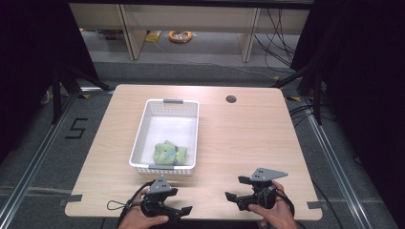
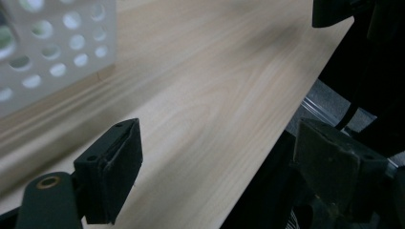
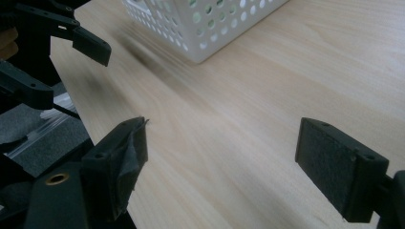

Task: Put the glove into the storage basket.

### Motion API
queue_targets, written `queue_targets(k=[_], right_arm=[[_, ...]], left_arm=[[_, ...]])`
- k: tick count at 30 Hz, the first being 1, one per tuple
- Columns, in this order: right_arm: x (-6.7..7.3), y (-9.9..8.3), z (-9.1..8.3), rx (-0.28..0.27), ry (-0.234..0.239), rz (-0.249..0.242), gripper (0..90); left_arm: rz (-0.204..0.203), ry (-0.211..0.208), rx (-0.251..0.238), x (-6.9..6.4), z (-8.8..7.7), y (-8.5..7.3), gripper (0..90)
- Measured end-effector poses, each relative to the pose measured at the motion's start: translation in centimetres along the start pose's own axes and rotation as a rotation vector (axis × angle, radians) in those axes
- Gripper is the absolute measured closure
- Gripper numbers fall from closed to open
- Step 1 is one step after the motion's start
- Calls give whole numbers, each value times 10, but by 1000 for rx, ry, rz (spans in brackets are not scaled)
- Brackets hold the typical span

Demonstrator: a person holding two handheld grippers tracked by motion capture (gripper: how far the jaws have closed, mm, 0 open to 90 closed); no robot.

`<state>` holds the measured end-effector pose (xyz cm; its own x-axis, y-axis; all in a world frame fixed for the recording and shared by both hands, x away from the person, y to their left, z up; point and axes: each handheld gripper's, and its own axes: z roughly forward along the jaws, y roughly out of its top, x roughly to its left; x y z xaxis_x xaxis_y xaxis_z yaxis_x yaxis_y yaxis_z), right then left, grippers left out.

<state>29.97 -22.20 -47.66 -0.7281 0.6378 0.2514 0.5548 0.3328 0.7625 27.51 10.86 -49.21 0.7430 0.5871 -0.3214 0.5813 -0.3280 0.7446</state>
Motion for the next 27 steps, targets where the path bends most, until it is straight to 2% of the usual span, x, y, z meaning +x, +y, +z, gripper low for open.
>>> queue_targets(k=[1, 2, 3, 4, 5, 6, 7, 8, 9, 10, 11, 12, 13, 14, 15, 16, 17, 20, 21, 22, 23, 25, 27], right_arm=[[1, -2, 0, 3, 6, -8, 189], [0, -4, 0, 2, 3, -38, 182], [2, -6, 0, 3, -11, -31, 182], [2, -8, 0, 1, 7, -32, 180], [4, -10, -1, 5, -19, -35, 178], [5, -12, -2, 18, -14, -34, 178], [4, -14, -1, 20, -6, -62, 178], [8, -16, -2, 23, -24, -32, 177], [5, -17, -1, 20, -11, -65, 177], [6, -20, -3, 33, -37, -62, 177], [5, -21, -2, 22, -32, -68, 177], [5, -23, -3, 38, -36, -69, 177], [6, -25, -3, 39, -32, -69, 177], [7, -26, -3, 46, -37, -64, 177], [7, -27, -3, 43, -43, -74, 177], [7, -27, -4, 42, -54, -86, 177], [8, -28, -4, 49, -47, -86, 178], [10, -30, -4, 52, -54, -90, 177], [10, -31, -4, 52, -56, -103, 177], [10, -31, -4, 61, -46, -102, 176], [11, -32, -4, 58, -52, -107, 176], [11, -33, -4, 65, -42, -110, 174], [11, -33, -4, 59, -53, -115, 174]], left_arm=[[10, 1, -2, -1, 0, -1, 166], [2, 3, -8, -2, 1, -3, 167], [31, 15, 8, -2, 0, -4, 167], [23, 16, 8, -4, 1, -6, 167], [34, 31, 11, -4, 1, -8, 167], [33, 31, -1, -5, 1, -9, 169], [69, 32, 27, -3, -1, -9, 171], [45, 34, -13, -6, 1, -11, 170], [53, 35, 0, -6, 0, -12, 170], [30, 34, -2, -7, 0, -14, 169], [38, 38, 7, -7, 0, -15, 169], [50, 42, 1, -8, 1, -16, 169], [29, 44, 1, -9, 2, -18, 169], [60, 57, 20, -8, 2, -19, 170], [67, 56, 20, -9, 2, -19, 170], [57, 54, 16, -9, 3, -21, 170], [57, 54, 16, -9, 3, -21, 170], [82, 60, 48, -9, 3, -22, 170], [69, 54, 35, -10, 3, -22, 170], [93, 66, 56, -7, 2, -22, 170], [48, 62, 31, -9, 4, -23, 170], [59, 62, 24, -8, 4, -22, 170], [65, 64, 33, -8, 4, -22, 170]])
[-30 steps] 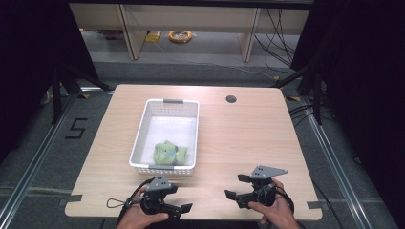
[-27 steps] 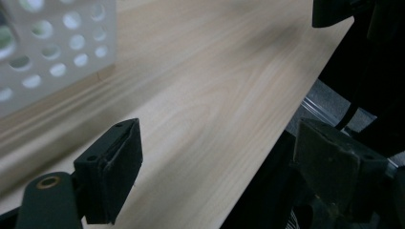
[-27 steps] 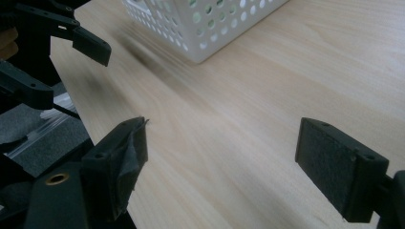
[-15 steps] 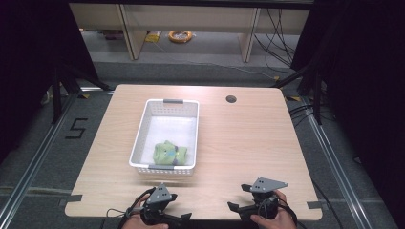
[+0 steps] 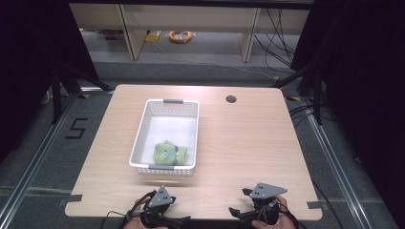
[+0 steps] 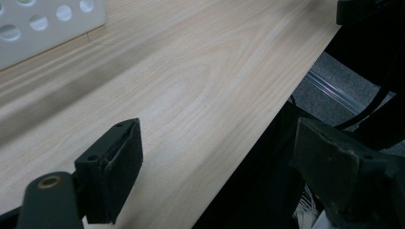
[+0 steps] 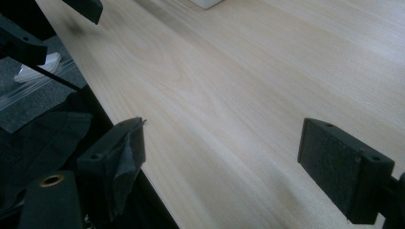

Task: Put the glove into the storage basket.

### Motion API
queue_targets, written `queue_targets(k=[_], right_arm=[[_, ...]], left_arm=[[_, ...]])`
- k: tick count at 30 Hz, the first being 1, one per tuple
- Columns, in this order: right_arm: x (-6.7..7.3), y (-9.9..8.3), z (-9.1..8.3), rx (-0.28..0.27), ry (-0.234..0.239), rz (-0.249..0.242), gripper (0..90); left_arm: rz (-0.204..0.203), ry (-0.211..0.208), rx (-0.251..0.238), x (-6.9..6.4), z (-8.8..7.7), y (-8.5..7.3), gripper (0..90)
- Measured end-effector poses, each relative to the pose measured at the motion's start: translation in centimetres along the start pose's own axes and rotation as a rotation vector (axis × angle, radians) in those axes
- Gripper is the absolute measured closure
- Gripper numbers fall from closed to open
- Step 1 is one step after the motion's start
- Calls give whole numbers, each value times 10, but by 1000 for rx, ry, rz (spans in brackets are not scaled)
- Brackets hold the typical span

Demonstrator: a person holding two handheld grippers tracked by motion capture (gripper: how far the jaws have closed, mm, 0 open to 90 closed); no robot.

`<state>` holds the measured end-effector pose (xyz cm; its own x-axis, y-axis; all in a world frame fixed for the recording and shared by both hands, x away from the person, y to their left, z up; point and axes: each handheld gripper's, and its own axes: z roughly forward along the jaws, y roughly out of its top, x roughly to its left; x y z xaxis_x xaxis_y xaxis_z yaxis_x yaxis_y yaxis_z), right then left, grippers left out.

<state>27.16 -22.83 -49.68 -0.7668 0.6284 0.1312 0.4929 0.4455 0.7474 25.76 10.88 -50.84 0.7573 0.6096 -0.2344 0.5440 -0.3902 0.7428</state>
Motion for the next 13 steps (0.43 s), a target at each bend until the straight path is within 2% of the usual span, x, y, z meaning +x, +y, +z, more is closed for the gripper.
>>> queue_targets(k=[3, 4, 5, 6, 7, 9, 10, 11, 12, 13], right_arm=[[0, 0, 1, 7, -8, -10, 174], [0, 0, 1, 8, -7, -7, 173], [0, 0, 1, 7, -5, -17, 174], [0, 0, 1, 16, 5, -14, 173], [0, 0, 2, 16, 9, -16, 173], [0, 0, 1, 13, -1, -2, 173], [0, 0, 1, 17, -8, 1, 173], [-1, -1, 1, 13, -9, -5, 172], [-2, -1, 1, 18, -9, -9, 172], [-3, -1, 1, 15, -15, -7, 172]], left_arm=[[-7, -4, -4, 0, 1, 0, 169], [14, 10, 21, 1, 1, 0, 170], [14, 4, 22, 1, 0, 0, 170], [0, -2, 7, 0, 1, 0, 170], [19, -4, 20, 2, 0, 0, 169], [-1, 0, 8, 2, 1, 0, 168], [-25, 1, 4, 1, 2, -1, 169], [-25, 1, 4, 1, 2, -1, 168], [10, 1, 21, 4, 1, 0, 169], [-11, 2, 3, 3, 2, 0, 169]])
